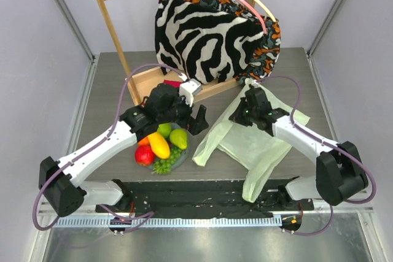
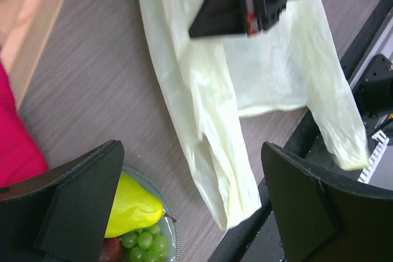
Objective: Place the fruits into the plastic bag
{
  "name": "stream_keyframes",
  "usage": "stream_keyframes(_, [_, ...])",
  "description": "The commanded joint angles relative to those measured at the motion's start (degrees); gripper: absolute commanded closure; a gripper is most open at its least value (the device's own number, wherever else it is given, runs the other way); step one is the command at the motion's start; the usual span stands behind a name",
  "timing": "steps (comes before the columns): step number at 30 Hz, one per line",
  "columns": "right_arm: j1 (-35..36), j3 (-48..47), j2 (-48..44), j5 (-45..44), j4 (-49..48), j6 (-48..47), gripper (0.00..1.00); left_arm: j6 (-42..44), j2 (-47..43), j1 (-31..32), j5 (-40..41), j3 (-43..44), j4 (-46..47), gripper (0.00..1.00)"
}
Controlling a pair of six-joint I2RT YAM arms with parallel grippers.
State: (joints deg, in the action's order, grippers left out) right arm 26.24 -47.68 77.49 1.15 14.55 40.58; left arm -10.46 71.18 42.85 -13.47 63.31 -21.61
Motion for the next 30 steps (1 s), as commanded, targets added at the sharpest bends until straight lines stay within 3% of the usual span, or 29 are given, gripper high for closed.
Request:
stream_keyframes(1, [-5.6, -2.3, -3.7, 7.1, -1.5, -0.7, 0.99, -0.1, 3.4, 2.1, -0.6, 3.3, -2.0, 0.00])
stream_keyframes(8, [-7.0, -3.6, -6.6, 7.3, 0.0, -1.4, 0.99, 4.3, 10.5, 7.1, 3.7, 7.2, -9.4, 0.03])
stream_keyframes(13, [-7.3, -4.4, -7.7, 7.1, 0.5, -1.6, 0.99, 3.4, 15.1, 7.9, -0.3, 10.3, -13.2, 0.04])
stream_keyframes(23, [-7.6, -6.1, -8.4, 5.8, 2.4, -2.8, 0.99, -0.8, 15.9, 7.9, -1.1, 8.7, -10.8, 0.00])
stream_keyframes(30, [-7.8, -7.1, -9.4, 3.3, 4.7, -4.3, 0.99, -6.0, 15.7, 6.1, -10.0, 6.9, -6.1, 0.00])
